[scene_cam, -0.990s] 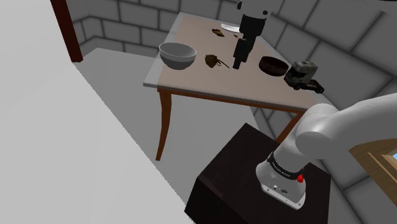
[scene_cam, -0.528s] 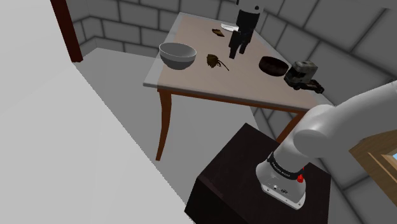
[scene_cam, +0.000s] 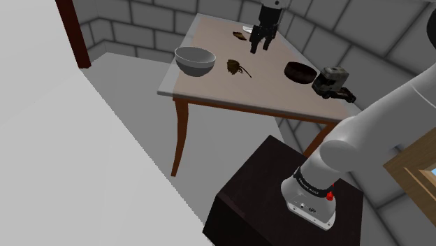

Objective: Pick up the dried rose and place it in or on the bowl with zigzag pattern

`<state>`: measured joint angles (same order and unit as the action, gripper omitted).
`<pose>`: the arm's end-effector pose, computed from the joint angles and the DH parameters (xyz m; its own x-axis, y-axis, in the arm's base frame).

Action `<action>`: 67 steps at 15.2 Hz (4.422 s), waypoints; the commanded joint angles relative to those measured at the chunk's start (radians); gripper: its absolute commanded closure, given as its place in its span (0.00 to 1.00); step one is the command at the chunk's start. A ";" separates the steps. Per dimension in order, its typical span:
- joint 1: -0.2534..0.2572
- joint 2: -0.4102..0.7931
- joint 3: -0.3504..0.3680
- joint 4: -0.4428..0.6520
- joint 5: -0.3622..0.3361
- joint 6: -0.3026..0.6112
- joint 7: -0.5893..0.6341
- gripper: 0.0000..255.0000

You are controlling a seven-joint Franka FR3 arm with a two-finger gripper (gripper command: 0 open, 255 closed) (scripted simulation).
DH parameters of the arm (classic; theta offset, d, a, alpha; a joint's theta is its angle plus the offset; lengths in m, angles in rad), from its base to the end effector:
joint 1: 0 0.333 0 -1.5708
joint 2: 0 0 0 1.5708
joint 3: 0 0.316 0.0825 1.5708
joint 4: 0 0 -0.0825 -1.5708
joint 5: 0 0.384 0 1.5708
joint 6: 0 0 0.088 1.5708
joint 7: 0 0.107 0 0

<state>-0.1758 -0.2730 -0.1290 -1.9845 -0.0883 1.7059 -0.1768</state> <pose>0.4478 -0.1562 0.5788 0.9937 -0.1111 -0.0170 -0.1101 -0.9926 0.0505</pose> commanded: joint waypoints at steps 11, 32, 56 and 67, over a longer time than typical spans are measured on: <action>-0.040 0.131 -0.053 0.041 -0.002 0.106 -0.013 0.00; -0.028 0.183 -0.038 0.057 -0.003 0.130 0.018 0.00; -0.006 0.327 -0.014 0.030 -0.007 0.272 0.084 1.00; -0.005 0.311 -0.013 0.078 -0.007 0.208 0.080 1.00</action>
<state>-0.1817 0.0382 -0.1428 -1.9181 -0.0955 1.9261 -0.0966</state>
